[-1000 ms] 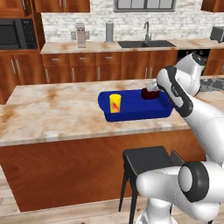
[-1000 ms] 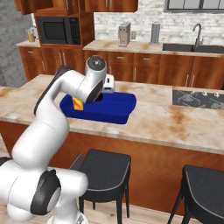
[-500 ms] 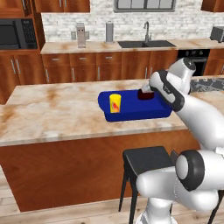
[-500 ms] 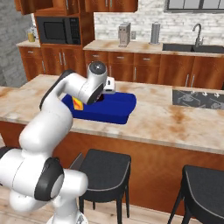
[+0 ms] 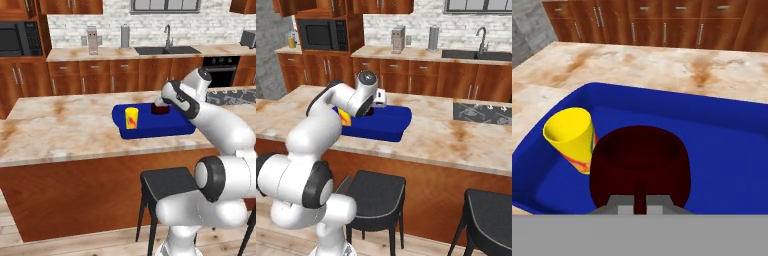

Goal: There is a tray on the dining counter. Grab the cup, mug, and pitcher and place them on the tray. The pitcher may be placed next to the tray if it cannot fit the tray.

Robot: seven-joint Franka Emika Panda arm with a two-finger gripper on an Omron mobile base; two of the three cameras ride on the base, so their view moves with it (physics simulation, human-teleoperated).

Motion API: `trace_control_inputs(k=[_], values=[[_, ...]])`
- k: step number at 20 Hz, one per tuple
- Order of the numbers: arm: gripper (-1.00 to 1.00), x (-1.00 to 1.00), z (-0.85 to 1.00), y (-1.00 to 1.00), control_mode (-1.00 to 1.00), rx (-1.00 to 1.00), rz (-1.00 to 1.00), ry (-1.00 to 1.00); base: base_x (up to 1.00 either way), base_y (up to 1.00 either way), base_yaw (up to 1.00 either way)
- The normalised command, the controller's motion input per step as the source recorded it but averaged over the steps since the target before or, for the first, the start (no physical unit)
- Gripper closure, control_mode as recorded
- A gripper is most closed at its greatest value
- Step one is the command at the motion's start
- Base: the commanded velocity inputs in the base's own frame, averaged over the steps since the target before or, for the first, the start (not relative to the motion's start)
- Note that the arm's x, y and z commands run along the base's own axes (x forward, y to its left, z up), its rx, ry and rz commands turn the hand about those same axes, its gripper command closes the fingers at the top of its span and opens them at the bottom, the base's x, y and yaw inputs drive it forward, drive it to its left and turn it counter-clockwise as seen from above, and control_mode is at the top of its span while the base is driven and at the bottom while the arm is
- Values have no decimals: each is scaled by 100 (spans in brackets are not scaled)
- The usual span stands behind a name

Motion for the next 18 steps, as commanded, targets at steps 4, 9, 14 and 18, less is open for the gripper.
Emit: trace_control_inputs(k=[4,9,14,18], values=[[100,29,-28,9,-100,0,4,1,0,0,0],[100,28,-30,0,-100,0,6,0,0,0,0],[100,11,-27,0,-100,0,4,0,0,0,0],[100,0,-22,0,-100,0,3,0,0,0,0]])
